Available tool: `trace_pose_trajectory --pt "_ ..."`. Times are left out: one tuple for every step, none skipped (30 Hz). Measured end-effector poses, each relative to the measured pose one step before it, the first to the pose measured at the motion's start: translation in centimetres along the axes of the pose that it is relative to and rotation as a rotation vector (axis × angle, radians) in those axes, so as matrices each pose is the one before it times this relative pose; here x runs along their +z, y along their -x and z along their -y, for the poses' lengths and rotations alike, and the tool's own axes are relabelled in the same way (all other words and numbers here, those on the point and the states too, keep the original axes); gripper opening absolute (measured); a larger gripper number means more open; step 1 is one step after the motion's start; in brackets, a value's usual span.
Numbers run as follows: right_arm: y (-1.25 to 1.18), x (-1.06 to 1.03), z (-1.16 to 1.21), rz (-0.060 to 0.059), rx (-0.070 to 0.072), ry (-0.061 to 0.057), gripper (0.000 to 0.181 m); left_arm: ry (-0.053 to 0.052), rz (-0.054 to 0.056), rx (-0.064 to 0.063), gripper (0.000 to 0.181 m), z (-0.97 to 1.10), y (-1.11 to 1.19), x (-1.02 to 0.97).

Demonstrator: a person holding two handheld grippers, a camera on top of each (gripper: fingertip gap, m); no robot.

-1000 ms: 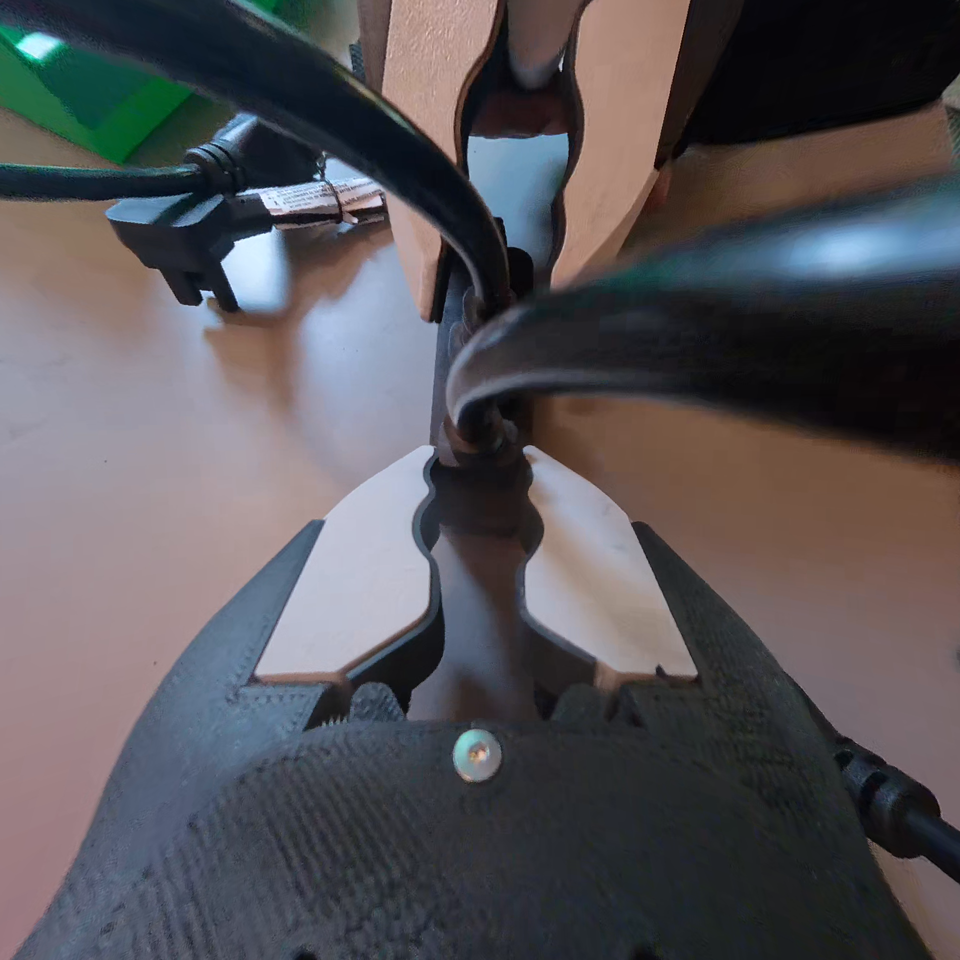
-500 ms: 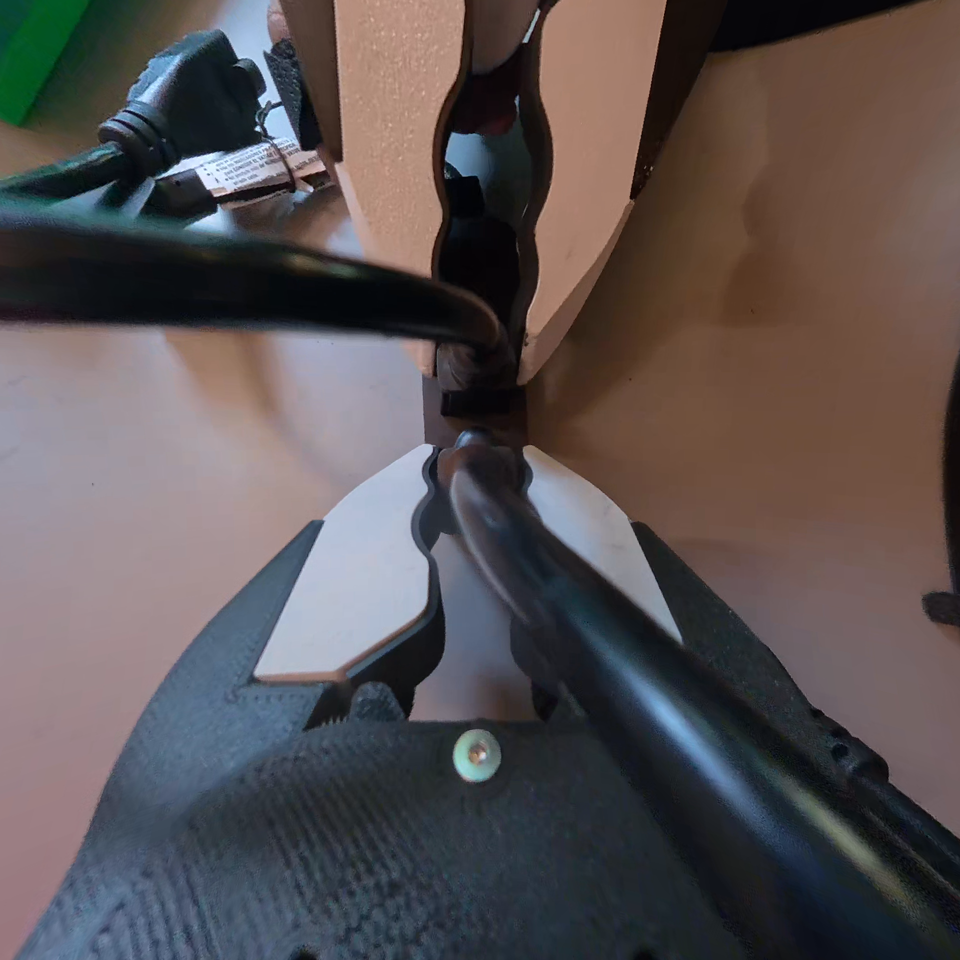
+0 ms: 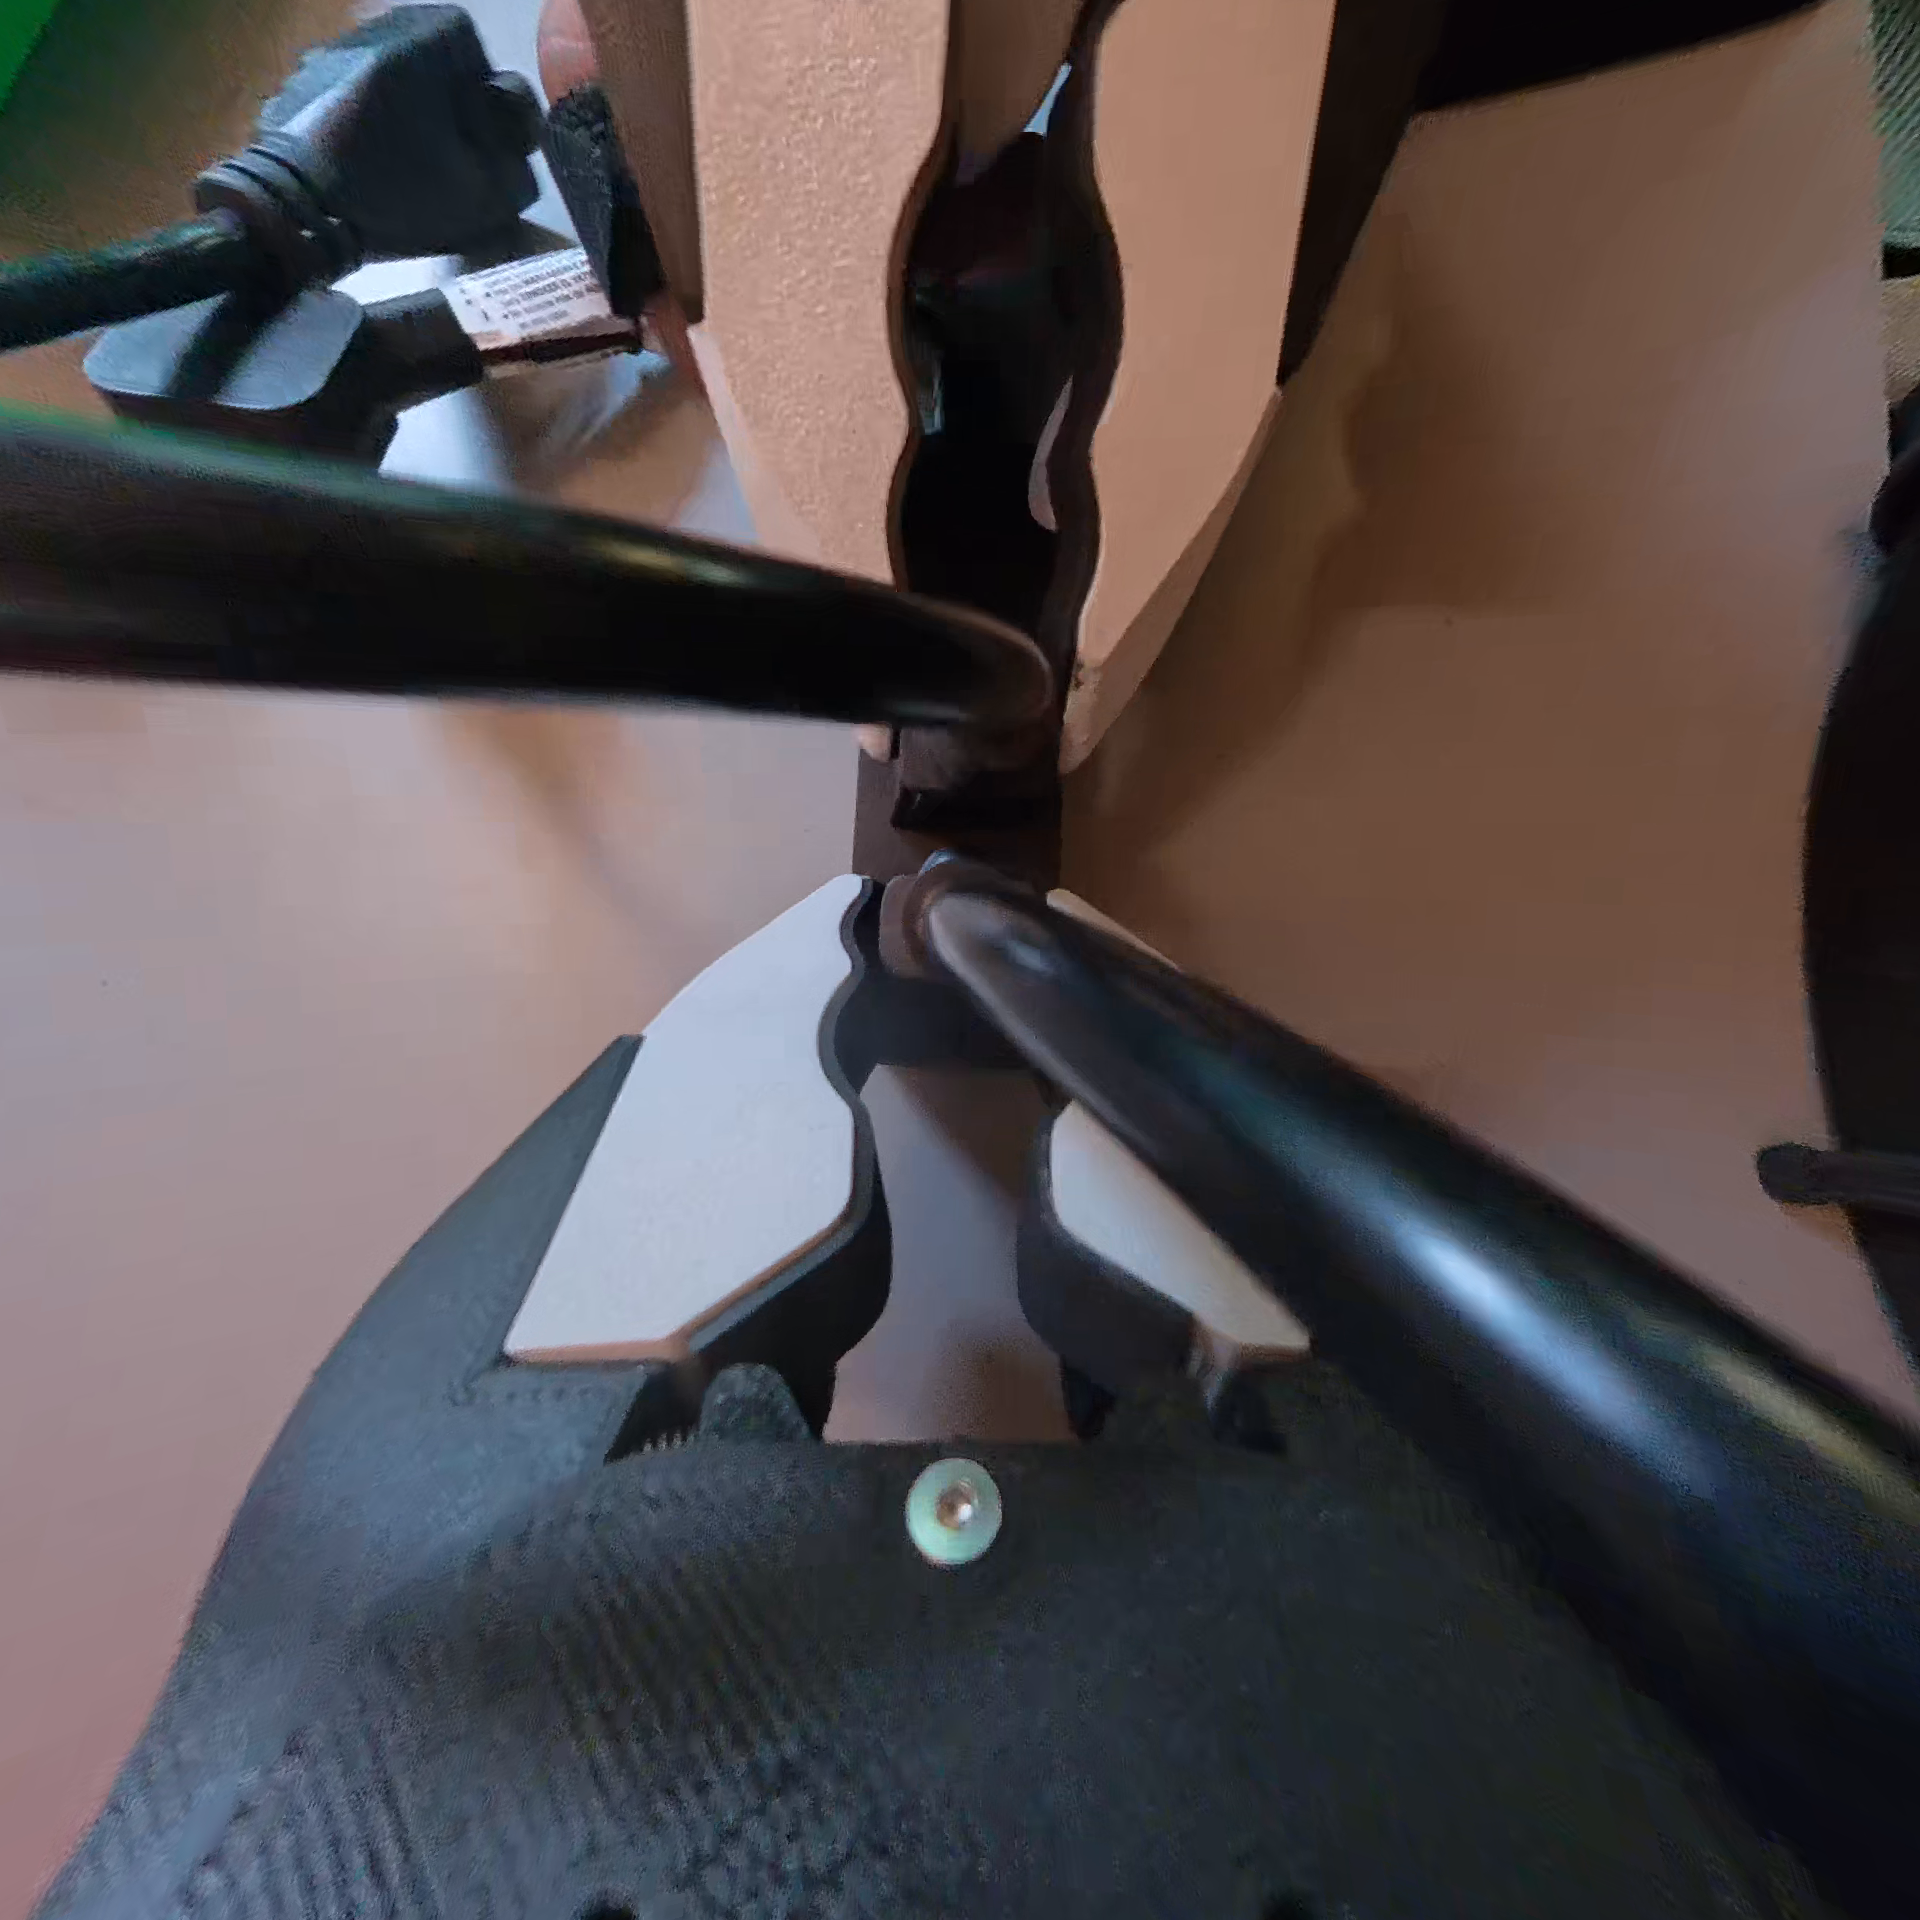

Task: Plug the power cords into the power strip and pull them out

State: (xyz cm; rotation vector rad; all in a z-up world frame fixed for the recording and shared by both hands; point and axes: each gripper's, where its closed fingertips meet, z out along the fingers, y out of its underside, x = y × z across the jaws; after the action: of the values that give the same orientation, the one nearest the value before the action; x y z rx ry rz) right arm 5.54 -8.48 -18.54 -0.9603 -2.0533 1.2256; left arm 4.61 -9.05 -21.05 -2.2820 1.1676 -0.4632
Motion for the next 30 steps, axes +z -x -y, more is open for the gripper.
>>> trace_pose_trajectory --pt "-0.219 0.015 -0.035 0.0074 0.0345 0.0021 0.021 0.0068 0.0172 0.0066 0.030 0.005 0.065 -0.005" --pt "-0.361 0.026 -0.026 0.0062 0.0482 0.0003 0.021 0.0111 0.0192 0.0081 0.029 -0.011 0.167 -0.016" --pt "-0.192 -0.016 0.009 0.0082 0.0296 -0.0023 0.020 0.0083 0.0098 0.0023 0.028 -0.011 0.112 -0.002" --pt "0.027 0.026 0.046 -0.0046 -0.0057 -0.0013 0.020 0.0049 -0.0079 -0.0063 0.028 -0.031 0.018 -0.004" --pt "0.191 0.045 0.069 -0.0215 -0.0423 0.0020 0.020 0.0045 -0.0158 -0.0044 0.028 -0.065 -0.036 -0.033" --pt "0.386 -0.032 0.131 -0.0103 -0.0513 0.0045 0.020 -0.0031 -0.0214 -0.0105 0.029 -0.013 -0.185 -0.016" --pt "0.315 -0.065 0.121 -0.0013 -0.0364 0.0004 0.020 -0.0114 -0.0131 -0.0079 0.032 0.020 -0.167 -0.004" --pt "0.081 -0.033 0.064 0.0120 0.0175 -0.0109 0.020 -0.0061 0.0025 -0.0004 0.032 0.018 -0.059 0.020" --pt "-0.207 0.013 -0.038 0.0174 0.0695 -0.0153 0.019 0.0062 0.0136 0.0064 0.030 -0.006 0.068 0.021" --pt "-0.405 -0.006 -0.021 0.0081 0.0639 -0.0046 0.019 0.0101 0.0177 0.0091 0.030 -0.014 0.146 0.006" --pt "-0.308 -0.013 0.072 -0.0001 0.0376 -0.0068 0.019 0.0097 0.0156 0.0076 0.029 0.001 0.127 -0.026" --pt "-0.192 -0.036 0.102 -0.0065 0.0231 -0.0089 0.018 0.0064 0.0056 0.0018 0.028 -0.001 0.094 -0.003" --pt "-0.046 -0.017 0.036 -0.0040 0.0058 -0.0030 0.018 0.0034 -0.0025 -0.0027 0.027 0.005 0.072 -0.006" --pt "0.128 0.011 0.037 -0.0068 -0.0184 -0.0006 0.017 0.0071 -0.0026 0.0071 0.028 -0.034 -0.013 0.000" --pt "0.292 -0.021 0.016 -0.0088 -0.0581 0.0012 0.018 0.0046 -0.0076 0.0066 0.028 -0.009 -0.113 -0.011" --pt "0.266 -0.052 0.043 0.0014 -0.0272 -0.0033 0.018 -0.0067 -0.0118 -0.0086 0.029 0.018 -0.099 0.009" --pt "0.200 -0.065 0.009 0.0057 -0.0265 -0.0029 0.018 -0.0097 -0.0067 -0.0063 0.030 0.027 -0.102 0.013" --pt "0.148 -0.042 0.020 0.0038 -0.0150 -0.0018 0.018 -0.0039 0.0009 0.0021 0.030 0.016 -0.081 0.010" --pt "0.044 -0.032 0.037 0.0057 0.0036 -0.0053 0.017 -0.0008 0.0035 0.0031 0.030 0.016 -0.033 0.003" --pt "-0.097 0.011 0.008 0.0112 0.0286 -0.0021 0.017 -0.0003 0.0003 -0.0032 0.030 -0.009 -0.008 -0.007" --pt "-0.209 0.027 -0.005 0.0120 0.0473 -0.0016 0.016 0.0004 -0.0006 -0.0077 0.030 -0.046 0.039 -0.012" --pt "-0.244 0.052 -0.019 0.0098 0.0563 -0.0004 0.016 0.0024 0.0071 -0.0055 0.030 -0.047 0.083 -0.042" --pt "-0.208 0.025 -0.004 -0.0017 0.0321 -0.0019 0.016 0.0040 0.0134 0.0013 0.028 -0.057 0.125 -0.031" --pt "-0.152 0.006 0.060 -0.0020 0.0289 -0.0067 0.016 0.0017 0.0063 0.0000 0.028 -0.016 0.073 -0.032" --pt "-0.002 0.037 0.029 -0.0032 0.0047 -0.0015 0.016 0.0012 -0.0038 -0.0045 0.028 -0.021 0.025 -0.016" --pt "0.158 0.015 -0.007 -0.0172 -0.0358 0.0020 0.016 0.0000 -0.0043 0.0003 0.028 0.000 -0.054 0.000" --pt "0.257 -0.001 0.046 -0.0188 -0.0498 -0.0008 0.016 -0.0021 -0.0064 -0.0052 0.030 0.004 -0.075 -0.003" --pt "0.205 -0.036 0.047 -0.0164 -0.0495 -0.0013 0.016 -0.0094 -0.0066 -0.0101 0.030 0.028 -0.038 0.008" --pt "0.090 -0.021 0.013 -0.0020 -0.0144 -0.0009 0.016 -0.0082 0.0014 -0.0004 0.032 0.029 -0.041 0.009" --pt "-0.031 0.002 -0.001 0.0041 0.0084 0.0001 0.016 -0.0011 0.0060 -0.0021 0.030 -0.004 0.003 -0.001"
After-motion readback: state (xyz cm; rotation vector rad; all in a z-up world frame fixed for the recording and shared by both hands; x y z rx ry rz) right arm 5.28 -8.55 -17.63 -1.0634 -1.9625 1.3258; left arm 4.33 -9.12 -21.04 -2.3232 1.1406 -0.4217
